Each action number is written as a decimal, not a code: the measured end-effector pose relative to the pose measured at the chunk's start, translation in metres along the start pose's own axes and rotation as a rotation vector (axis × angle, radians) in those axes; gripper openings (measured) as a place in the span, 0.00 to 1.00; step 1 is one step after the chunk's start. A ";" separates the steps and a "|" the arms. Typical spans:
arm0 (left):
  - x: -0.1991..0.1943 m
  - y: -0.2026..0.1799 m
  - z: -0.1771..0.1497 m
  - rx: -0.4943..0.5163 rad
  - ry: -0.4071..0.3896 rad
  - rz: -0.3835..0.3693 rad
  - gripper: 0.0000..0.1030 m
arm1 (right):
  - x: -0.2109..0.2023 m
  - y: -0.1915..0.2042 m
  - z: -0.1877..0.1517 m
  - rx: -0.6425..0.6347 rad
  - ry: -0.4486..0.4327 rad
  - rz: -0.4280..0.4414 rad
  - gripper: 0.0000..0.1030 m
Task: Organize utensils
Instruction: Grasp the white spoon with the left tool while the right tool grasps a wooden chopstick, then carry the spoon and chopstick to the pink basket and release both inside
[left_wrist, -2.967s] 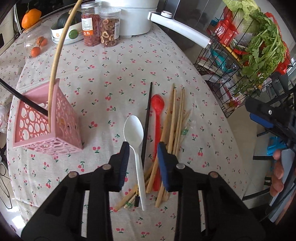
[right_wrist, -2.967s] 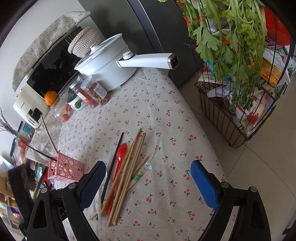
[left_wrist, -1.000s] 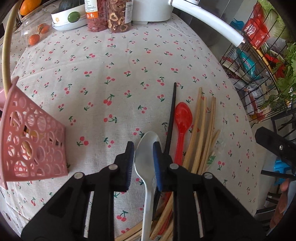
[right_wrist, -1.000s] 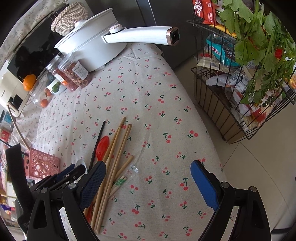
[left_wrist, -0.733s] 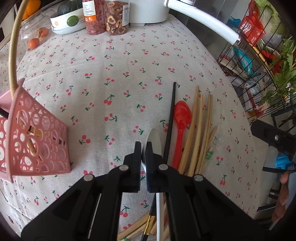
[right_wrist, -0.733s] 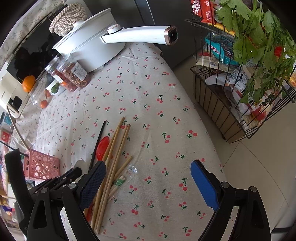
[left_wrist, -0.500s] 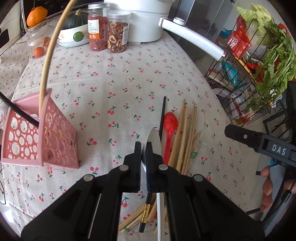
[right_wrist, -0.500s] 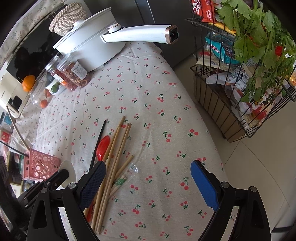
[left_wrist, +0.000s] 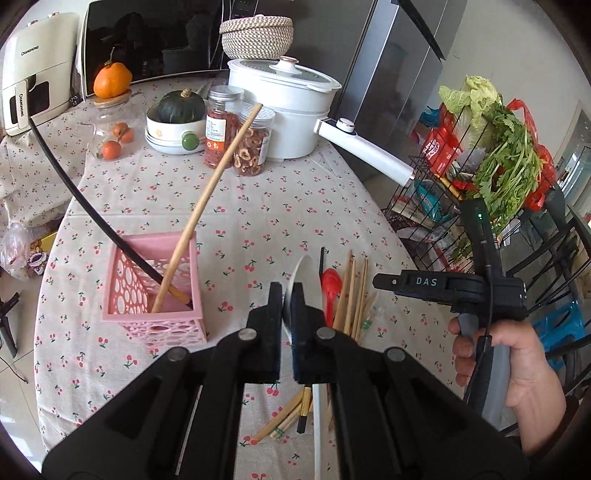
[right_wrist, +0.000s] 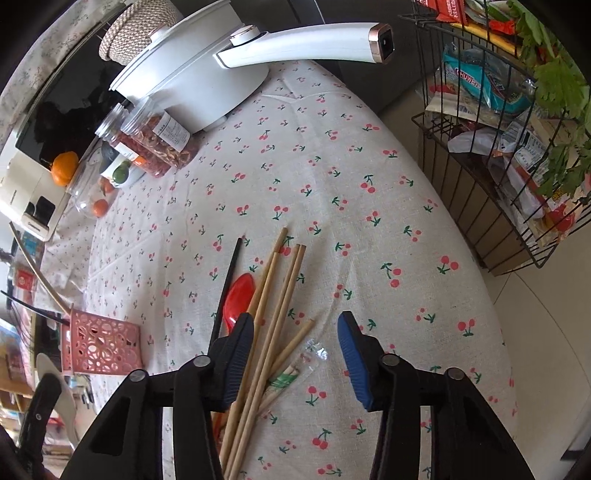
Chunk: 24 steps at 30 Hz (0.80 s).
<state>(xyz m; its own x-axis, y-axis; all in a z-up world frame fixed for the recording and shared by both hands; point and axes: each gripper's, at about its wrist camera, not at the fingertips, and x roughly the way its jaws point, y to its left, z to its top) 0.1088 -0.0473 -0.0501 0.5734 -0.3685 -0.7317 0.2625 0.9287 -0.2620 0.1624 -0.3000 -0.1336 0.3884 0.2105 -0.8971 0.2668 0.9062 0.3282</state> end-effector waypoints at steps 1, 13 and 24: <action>-0.003 0.002 0.000 0.003 -0.010 -0.001 0.05 | 0.005 0.001 0.002 0.001 0.006 0.007 0.33; -0.027 0.027 0.000 -0.022 -0.045 -0.001 0.05 | 0.043 0.014 0.014 0.028 0.042 -0.011 0.12; -0.063 0.066 0.015 -0.120 -0.250 0.073 0.05 | 0.007 0.039 0.010 -0.078 -0.062 -0.019 0.07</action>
<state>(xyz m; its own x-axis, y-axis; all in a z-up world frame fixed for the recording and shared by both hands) 0.1017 0.0366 -0.0116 0.7651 -0.2856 -0.5771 0.1281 0.9459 -0.2982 0.1844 -0.2666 -0.1243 0.4379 0.1720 -0.8824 0.2059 0.9363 0.2846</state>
